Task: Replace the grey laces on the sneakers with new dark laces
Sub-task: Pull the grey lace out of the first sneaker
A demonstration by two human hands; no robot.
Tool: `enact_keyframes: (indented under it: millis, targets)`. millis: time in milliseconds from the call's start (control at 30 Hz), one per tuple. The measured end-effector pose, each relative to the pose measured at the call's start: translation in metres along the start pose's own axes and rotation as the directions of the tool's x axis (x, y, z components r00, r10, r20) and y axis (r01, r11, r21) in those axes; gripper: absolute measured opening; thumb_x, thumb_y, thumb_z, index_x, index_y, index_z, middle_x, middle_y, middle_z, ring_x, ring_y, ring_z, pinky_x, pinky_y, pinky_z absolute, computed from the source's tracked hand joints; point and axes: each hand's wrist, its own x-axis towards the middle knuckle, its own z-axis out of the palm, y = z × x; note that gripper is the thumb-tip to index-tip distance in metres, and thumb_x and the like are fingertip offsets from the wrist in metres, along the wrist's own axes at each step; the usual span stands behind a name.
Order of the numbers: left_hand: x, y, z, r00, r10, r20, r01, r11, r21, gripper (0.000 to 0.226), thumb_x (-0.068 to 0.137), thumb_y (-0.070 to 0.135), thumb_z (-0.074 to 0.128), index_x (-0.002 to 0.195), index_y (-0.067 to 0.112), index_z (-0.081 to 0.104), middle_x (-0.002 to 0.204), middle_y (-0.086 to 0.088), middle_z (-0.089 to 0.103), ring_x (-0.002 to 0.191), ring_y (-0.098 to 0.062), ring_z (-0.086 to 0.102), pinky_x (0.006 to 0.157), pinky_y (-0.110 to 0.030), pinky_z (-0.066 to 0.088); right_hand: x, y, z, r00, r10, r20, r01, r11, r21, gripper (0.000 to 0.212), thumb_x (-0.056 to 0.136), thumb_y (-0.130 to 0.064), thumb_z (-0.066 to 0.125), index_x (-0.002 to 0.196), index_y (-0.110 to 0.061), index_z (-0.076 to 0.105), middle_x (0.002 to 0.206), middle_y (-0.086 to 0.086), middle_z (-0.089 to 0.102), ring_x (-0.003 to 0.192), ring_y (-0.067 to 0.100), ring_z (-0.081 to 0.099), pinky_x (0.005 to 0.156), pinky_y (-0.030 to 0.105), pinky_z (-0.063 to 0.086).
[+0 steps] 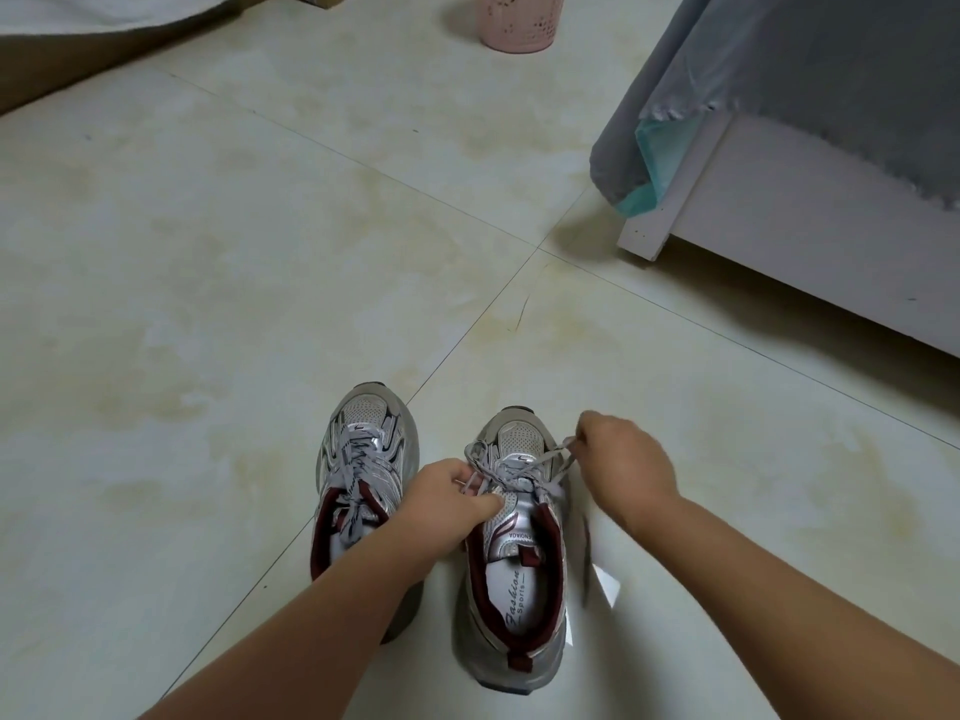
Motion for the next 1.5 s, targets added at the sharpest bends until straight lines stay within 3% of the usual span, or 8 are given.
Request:
enact_keyframes:
  millis: [100, 300, 500, 633, 767, 1200, 1400, 1500]
  targets:
    - [-0.001, 0.0, 0.0, 1.0, -0.007, -0.002, 0.007, 1.0, 0.008, 0.021, 0.079, 0.016, 0.07, 0.095, 0.008, 0.06, 0.08, -0.001, 0.058, 0.07, -0.013, 0.053, 0.064, -0.023, 0.042, -0.003, -0.001, -0.002, 0.999, -0.002, -0.051, 0.002, 1.0, 0.002, 0.022, 0.096, -0.026, 0.04, 0.096, -0.009, 0.054, 0.101, 0.011, 0.062, 0.091, 0.031, 0.056, 0.067, 0.033, 0.038]
    - [-0.001, 0.002, 0.002, 0.999, 0.003, -0.032, -0.001, 0.999, 0.038, 0.015, 0.078, 0.016, 0.07, 0.085, 0.011, 0.058, 0.071, 0.002, 0.055, 0.062, -0.01, 0.05, 0.057, -0.022, 0.039, -0.004, -0.014, 0.012, 0.942, 0.052, 0.33, -0.182, 0.908, 0.377, 0.028, 0.087, -0.027, 0.057, 0.064, -0.012, 0.053, 0.074, 0.008, 0.056, 0.076, 0.024, 0.053, 0.066, 0.026, 0.037]
    - [-0.002, 0.002, 0.001, 1.0, -0.013, -0.02, 0.013, 0.999, 0.033, 0.02, 0.079, 0.018, 0.07, 0.093, 0.009, 0.06, 0.079, -0.002, 0.057, 0.068, -0.013, 0.052, 0.062, -0.022, 0.042, 0.007, 0.016, -0.002, 0.947, 0.322, 0.013, -0.3, 0.867, 0.398, 0.018, 0.093, -0.016, 0.046, 0.077, -0.014, 0.054, 0.095, -0.001, 0.064, 0.085, 0.022, 0.053, 0.069, 0.026, 0.036]
    - [-0.004, 0.005, 0.002, 1.0, -0.01, -0.027, 0.011, 1.0, 0.027, 0.016, 0.079, 0.016, 0.069, 0.09, 0.009, 0.059, 0.074, 0.001, 0.056, 0.064, -0.011, 0.051, 0.057, -0.021, 0.04, 0.004, 0.006, 0.01, 0.928, 0.236, 0.287, -0.347, 0.825, 0.445, 0.038, 0.087, -0.041, 0.056, 0.061, -0.014, 0.052, 0.075, 0.006, 0.063, 0.078, 0.026, 0.059, 0.074, 0.032, 0.045]
    - [-0.006, 0.006, 0.001, 1.0, -0.016, -0.024, 0.016, 1.0, 0.019, 0.015, 0.079, 0.015, 0.07, 0.089, 0.009, 0.059, 0.076, 0.0, 0.058, 0.067, -0.013, 0.054, 0.06, -0.022, 0.043, -0.002, -0.001, 0.014, 0.873, 0.111, 0.476, -0.41, 0.697, 0.588, 0.039, 0.081, -0.017, 0.071, 0.054, -0.012, 0.043, 0.056, 0.004, 0.045, 0.053, 0.015, 0.041, 0.054, 0.025, 0.034]
    - [-0.005, 0.007, 0.001, 0.999, -0.035, -0.012, 0.035, 0.999, 0.025, 0.016, 0.079, 0.015, 0.07, 0.089, 0.01, 0.059, 0.08, -0.002, 0.061, 0.073, -0.017, 0.058, 0.07, -0.029, 0.049, 0.004, 0.003, 0.012, 0.887, -0.026, 0.461, -0.236, 0.832, 0.501, 0.025, 0.085, -0.022, 0.067, 0.068, -0.008, 0.055, 0.067, 0.009, 0.048, 0.066, 0.017, 0.043, 0.062, 0.025, 0.033]
    - [-0.007, 0.008, 0.001, 1.0, -0.016, -0.024, 0.017, 0.999, 0.032, 0.012, 0.079, 0.014, 0.07, 0.082, 0.013, 0.058, 0.074, 0.002, 0.058, 0.066, -0.01, 0.053, 0.06, -0.021, 0.041, 0.01, 0.026, 0.003, 0.961, 0.228, 0.154, -0.261, 0.933, 0.247, 0.016, 0.092, -0.02, 0.053, 0.08, -0.01, 0.058, 0.092, 0.009, 0.06, 0.082, 0.023, 0.048, 0.065, 0.026, 0.036]
    - [-0.008, 0.008, 0.002, 1.0, -0.011, -0.027, 0.011, 1.0, 0.023, 0.013, 0.079, 0.014, 0.07, 0.081, 0.014, 0.057, 0.073, 0.003, 0.058, 0.065, -0.008, 0.053, 0.058, -0.02, 0.04, 0.005, 0.017, 0.007, 0.94, 0.186, 0.285, -0.293, 0.868, 0.4, 0.021, 0.088, -0.029, 0.058, 0.082, -0.008, 0.057, 0.088, 0.011, 0.059, 0.078, 0.023, 0.049, 0.066, 0.027, 0.036]
